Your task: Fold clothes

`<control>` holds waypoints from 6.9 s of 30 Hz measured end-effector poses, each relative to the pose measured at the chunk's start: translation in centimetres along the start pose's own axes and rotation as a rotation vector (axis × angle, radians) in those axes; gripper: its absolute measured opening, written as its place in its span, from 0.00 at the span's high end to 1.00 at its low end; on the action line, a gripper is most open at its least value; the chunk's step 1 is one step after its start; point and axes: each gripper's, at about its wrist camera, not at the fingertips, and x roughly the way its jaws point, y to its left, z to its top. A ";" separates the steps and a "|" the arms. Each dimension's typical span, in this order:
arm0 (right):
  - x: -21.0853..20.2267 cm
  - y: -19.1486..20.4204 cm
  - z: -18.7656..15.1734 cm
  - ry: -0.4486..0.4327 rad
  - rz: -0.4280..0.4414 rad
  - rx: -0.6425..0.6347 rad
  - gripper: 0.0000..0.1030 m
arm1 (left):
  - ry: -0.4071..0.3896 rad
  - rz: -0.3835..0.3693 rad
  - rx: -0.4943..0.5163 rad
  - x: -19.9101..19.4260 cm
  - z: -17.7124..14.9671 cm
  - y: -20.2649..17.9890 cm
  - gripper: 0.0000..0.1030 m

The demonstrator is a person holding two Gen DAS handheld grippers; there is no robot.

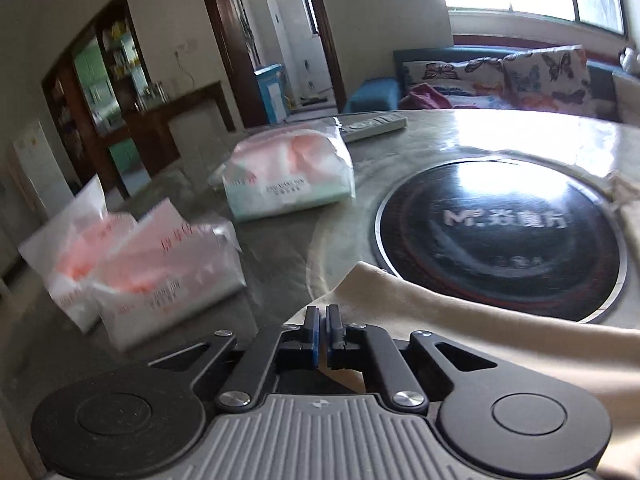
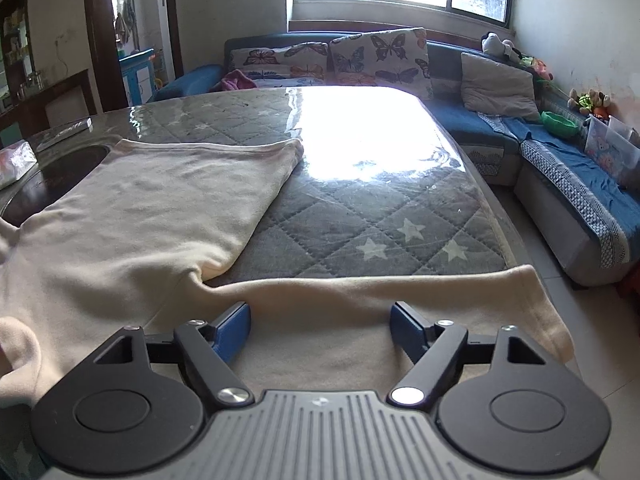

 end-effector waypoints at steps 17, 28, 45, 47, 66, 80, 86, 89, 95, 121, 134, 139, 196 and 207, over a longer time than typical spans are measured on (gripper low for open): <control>1.2 -0.6 4.0 -0.004 0.072 -0.011 0.30 | -0.046 -0.280 0.033 -3.9 3.7 -3.6 0.87; 7.3 0.3 10.4 0.034 0.154 0.000 0.62 | -0.012 -0.566 0.174 -2.3 7.5 -15.8 0.87; 15.0 2.0 14.4 0.050 0.135 -0.045 0.91 | -0.060 -0.570 0.302 2.3 10.6 -23.9 0.87; 15.5 2.2 14.7 0.043 0.132 -0.047 0.91 | -0.066 -0.555 0.303 2.8 11.0 -24.2 0.87; 11.4 4.2 15.0 -0.002 0.170 -0.158 0.62 | -0.090 -0.538 0.283 0.3 10.3 -22.8 0.59; 3.3 10.0 7.8 -0.015 0.265 -0.369 0.28 | -0.141 -0.591 0.352 -7.4 4.6 -20.2 0.42; 1.7 11.5 5.3 -0.017 0.264 -0.438 0.23 | -0.156 -0.608 0.378 -9.5 1.9 -19.3 0.36; 1.1 12.1 4.2 -0.022 0.254 -0.469 0.22 | -0.169 -0.605 0.402 -10.2 0.5 -18.9 0.35; 0.2 12.7 2.4 -0.026 0.247 -0.504 0.20 | -0.171 -0.608 0.436 -11.1 -1.9 -18.3 0.34; -1.6 13.3 0.7 -0.026 0.246 -0.541 0.18 | -0.148 -0.544 0.358 -11.6 -1.7 -17.4 0.26; -0.3 15.6 1.0 -0.038 0.305 -0.560 0.18 | -0.210 -0.565 0.475 -13.4 -4.7 -16.7 0.24; -1.7 15.3 0.5 -0.075 0.286 -0.577 0.18 | -0.244 -0.565 0.448 -14.3 -3.6 -16.3 0.24; -2.1 -10.3 -3.0 -0.082 -0.282 0.331 0.74 | -0.246 -0.756 0.542 -16.8 -2.6 -25.8 0.23; -4.4 -10.1 -0.7 -0.225 -0.233 0.307 0.92 | -0.249 -0.784 0.599 -17.3 -3.7 -27.2 0.23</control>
